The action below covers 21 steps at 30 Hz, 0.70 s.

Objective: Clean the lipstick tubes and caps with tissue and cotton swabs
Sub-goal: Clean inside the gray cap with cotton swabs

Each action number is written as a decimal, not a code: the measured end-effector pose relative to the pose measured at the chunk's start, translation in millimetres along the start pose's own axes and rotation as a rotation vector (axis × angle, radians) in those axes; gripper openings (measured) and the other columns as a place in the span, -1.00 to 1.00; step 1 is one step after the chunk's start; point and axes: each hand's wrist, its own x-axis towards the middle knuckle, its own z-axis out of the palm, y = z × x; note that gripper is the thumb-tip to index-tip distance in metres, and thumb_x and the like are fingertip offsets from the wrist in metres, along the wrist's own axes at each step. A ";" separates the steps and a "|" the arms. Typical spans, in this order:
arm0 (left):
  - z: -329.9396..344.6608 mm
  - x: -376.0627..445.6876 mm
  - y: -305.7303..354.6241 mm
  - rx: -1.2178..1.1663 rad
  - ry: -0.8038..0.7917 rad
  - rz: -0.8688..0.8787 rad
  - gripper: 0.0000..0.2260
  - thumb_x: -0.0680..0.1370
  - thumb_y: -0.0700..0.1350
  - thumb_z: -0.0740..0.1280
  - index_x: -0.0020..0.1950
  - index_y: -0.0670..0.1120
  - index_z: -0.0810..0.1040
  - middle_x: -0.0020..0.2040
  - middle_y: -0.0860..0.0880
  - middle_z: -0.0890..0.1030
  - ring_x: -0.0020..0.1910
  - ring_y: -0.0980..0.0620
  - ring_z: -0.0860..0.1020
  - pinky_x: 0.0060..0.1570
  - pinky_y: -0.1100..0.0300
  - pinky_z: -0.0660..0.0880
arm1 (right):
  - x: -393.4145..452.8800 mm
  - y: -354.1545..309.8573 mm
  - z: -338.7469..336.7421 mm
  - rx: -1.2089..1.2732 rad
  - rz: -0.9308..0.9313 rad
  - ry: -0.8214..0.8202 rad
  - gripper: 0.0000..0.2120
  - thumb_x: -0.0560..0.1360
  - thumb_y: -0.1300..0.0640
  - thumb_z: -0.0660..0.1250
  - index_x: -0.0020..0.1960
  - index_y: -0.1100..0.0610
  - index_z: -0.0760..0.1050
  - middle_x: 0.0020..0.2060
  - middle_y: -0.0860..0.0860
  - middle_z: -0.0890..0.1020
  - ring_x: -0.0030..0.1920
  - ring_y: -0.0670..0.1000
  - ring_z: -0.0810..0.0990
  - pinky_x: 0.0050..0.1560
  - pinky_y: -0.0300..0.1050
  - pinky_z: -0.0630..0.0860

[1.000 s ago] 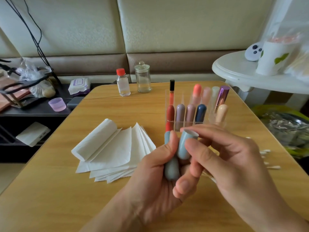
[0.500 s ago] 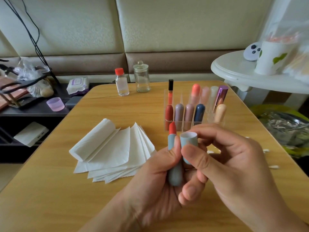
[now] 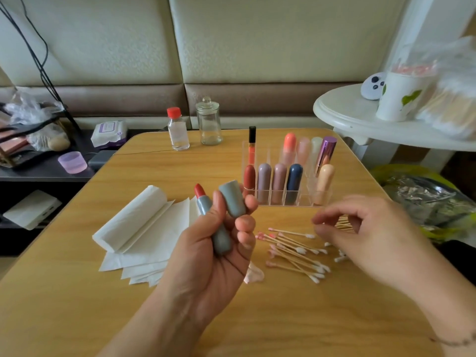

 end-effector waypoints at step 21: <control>3.8 2.4 -1.1 0.079 0.231 -0.020 -0.73 0.47 -0.10 0.33 -0.07 -0.32 0.62 -0.12 -0.23 0.65 -0.34 0.04 0.63 -0.42 0.30 0.58 | 13.6 21.8 -14.4 -0.253 0.078 -0.064 -0.93 0.50 -0.12 0.41 -0.15 -0.24 0.57 -0.12 -0.32 0.54 -0.08 -0.20 0.46 -0.14 -0.23 0.36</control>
